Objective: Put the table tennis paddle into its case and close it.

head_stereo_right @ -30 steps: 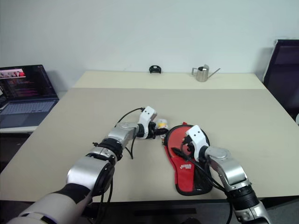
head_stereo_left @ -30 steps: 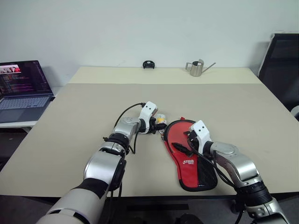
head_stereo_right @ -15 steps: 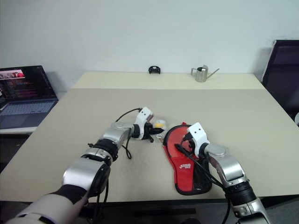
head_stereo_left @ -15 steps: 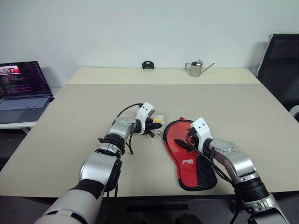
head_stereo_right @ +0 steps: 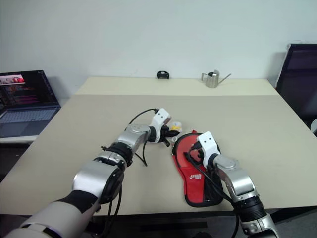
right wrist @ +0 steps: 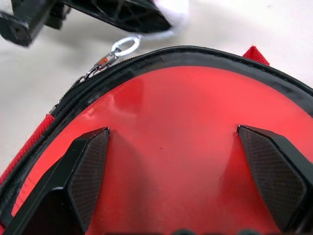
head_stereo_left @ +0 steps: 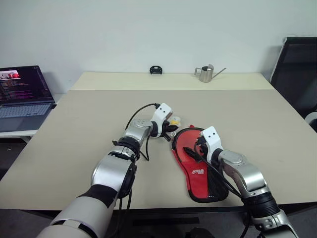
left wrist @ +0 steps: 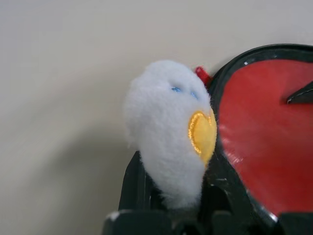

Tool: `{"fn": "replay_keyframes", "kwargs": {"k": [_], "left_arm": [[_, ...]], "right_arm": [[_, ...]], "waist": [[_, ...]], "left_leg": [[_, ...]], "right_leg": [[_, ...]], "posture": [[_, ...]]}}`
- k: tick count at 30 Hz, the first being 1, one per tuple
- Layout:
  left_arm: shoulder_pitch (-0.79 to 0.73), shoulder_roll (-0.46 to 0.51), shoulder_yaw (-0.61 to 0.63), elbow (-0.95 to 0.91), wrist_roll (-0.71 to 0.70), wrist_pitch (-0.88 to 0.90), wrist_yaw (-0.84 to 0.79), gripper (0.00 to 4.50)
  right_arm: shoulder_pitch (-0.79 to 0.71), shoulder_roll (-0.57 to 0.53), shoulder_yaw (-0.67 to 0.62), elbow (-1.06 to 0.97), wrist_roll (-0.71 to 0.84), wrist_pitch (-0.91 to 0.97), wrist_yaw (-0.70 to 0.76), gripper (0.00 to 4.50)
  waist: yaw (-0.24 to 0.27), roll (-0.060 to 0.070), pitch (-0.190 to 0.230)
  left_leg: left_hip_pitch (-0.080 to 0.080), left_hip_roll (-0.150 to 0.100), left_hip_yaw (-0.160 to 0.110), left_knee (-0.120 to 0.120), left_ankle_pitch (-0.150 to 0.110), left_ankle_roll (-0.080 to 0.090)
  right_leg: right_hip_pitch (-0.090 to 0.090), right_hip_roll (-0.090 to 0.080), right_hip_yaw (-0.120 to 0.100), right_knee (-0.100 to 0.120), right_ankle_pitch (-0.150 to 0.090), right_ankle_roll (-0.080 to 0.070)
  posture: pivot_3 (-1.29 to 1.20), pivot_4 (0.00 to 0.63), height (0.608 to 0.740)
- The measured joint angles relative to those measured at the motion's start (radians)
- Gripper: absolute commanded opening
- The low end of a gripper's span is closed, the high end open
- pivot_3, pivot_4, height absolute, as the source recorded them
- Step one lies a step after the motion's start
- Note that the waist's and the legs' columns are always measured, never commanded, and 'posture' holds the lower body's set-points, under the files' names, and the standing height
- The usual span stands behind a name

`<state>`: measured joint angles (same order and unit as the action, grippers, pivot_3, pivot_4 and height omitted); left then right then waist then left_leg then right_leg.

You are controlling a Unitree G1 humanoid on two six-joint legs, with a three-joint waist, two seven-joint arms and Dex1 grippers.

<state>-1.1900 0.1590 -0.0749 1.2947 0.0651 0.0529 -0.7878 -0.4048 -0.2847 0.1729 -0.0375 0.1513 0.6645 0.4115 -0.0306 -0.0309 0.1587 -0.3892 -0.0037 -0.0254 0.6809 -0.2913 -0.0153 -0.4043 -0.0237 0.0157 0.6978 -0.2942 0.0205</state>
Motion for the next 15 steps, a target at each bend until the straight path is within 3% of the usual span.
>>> {"fn": "replay_keyframes", "kwargs": {"k": [15], "left_arm": [[-0.050,-0.051,-0.009,0.075,0.124,-0.076,0.253,0.26]], "right_arm": [[0.032,0.073,0.001,0.004,-0.050,-0.010,-0.039,4.50]], "waist": [[-0.001,-0.003,-0.004]], "left_leg": [[0.018,0.000,-0.001,-0.002,0.000,0.000]], "right_leg": [[0.019,0.001,-0.001,-0.002,0.000,0.001]], "posture": [[0.00,0.150,0.740]]}}
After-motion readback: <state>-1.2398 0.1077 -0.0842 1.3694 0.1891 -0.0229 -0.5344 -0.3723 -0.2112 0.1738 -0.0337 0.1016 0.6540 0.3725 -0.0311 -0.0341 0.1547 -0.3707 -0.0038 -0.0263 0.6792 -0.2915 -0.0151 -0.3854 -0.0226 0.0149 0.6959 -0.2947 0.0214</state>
